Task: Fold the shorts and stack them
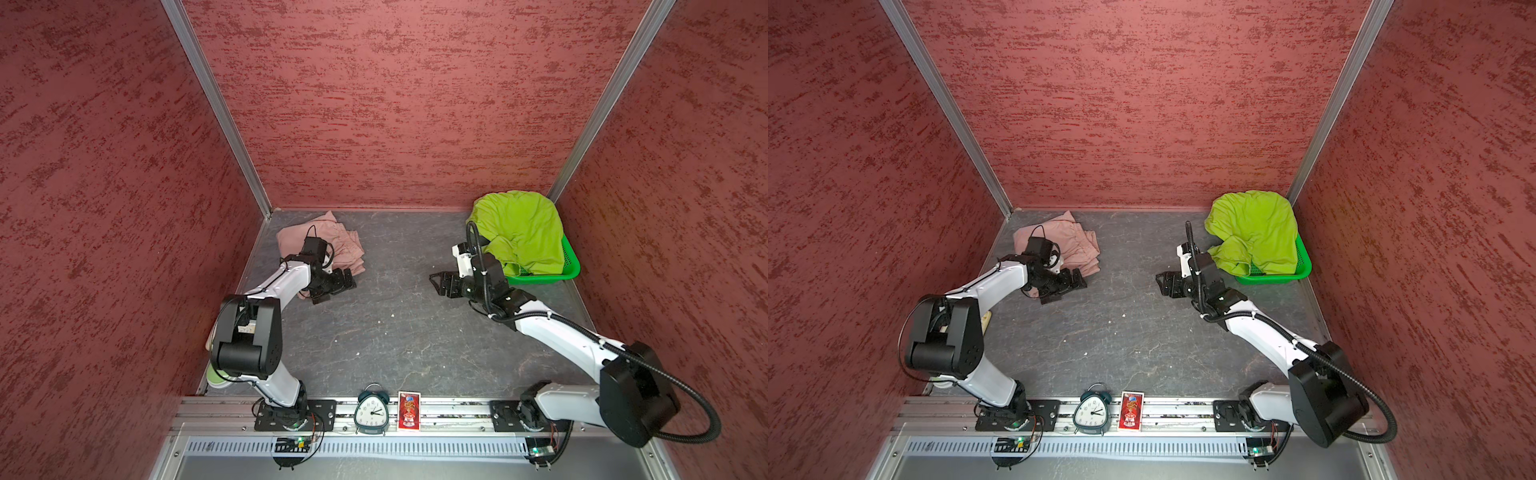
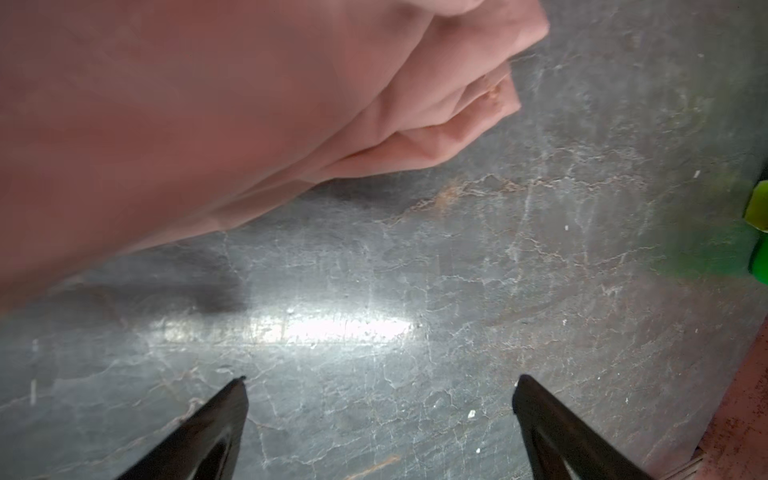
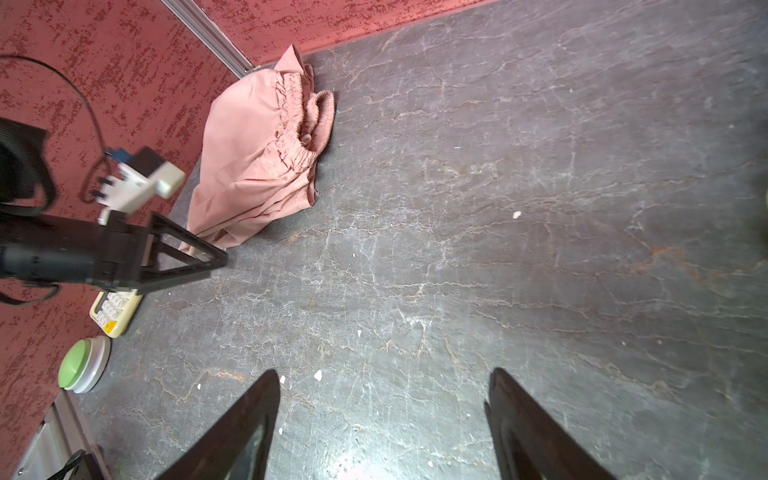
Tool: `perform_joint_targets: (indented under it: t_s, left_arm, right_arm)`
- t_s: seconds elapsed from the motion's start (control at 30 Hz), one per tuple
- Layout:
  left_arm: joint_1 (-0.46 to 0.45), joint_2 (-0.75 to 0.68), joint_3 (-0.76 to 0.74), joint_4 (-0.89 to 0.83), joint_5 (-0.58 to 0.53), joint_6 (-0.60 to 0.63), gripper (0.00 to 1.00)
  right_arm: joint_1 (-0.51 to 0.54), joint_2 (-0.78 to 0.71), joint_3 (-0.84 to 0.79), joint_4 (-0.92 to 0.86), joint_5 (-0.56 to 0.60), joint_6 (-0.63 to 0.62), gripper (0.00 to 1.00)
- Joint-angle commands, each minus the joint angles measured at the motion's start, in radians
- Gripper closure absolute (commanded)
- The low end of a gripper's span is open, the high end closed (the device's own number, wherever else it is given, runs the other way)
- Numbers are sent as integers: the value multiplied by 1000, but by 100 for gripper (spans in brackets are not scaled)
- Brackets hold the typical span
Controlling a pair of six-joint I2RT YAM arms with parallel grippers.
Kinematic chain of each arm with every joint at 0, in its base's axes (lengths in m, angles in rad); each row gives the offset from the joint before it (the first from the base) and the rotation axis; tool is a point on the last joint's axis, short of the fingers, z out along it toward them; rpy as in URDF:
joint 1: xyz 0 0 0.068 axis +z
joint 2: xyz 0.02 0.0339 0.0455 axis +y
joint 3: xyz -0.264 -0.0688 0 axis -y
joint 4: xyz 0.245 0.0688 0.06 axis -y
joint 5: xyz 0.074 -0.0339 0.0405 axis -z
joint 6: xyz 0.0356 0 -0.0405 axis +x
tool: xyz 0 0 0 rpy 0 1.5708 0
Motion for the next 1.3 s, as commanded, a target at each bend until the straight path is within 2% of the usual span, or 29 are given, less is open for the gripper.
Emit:
perform_joint_targets:
  t_s: [0.0,0.07,0.17,0.37,0.6,0.83,0.97,1.03,1.13,1.27]
  left_arm:
    - [33,29,26,56,11,11,1]
    - [50,52,54,18,-60,40,1]
    - [120,97,87,-11,-47,66,0]
    - [188,144,153,-59,-163,113,1]
    - [193,178,241,-11,-251,122,1]
    - [201,300,396,-93,-485,174,1]
    - [224,320,403,-119,-551,165,1]
    - [241,311,389,-102,-528,157,1]
    - [249,275,383,-106,-420,135,1]
    - [217,113,325,-114,-379,112,1]
  right_arm:
    - [-4,-22,6,27,-6,5,20]
    - [-4,-23,8,22,-3,9,20]
    - [-4,-24,11,17,-4,18,20]
    - [-3,-82,23,-15,33,23,20]
    - [-2,-104,50,-63,25,10,19]
    - [-2,-172,66,-114,27,8,18]
    - [-2,-182,53,-126,44,5,18]
    - [-2,-172,53,-120,34,3,18]
    - [-2,-150,60,-108,19,3,18]
    - [-2,-133,65,-100,5,8,18]
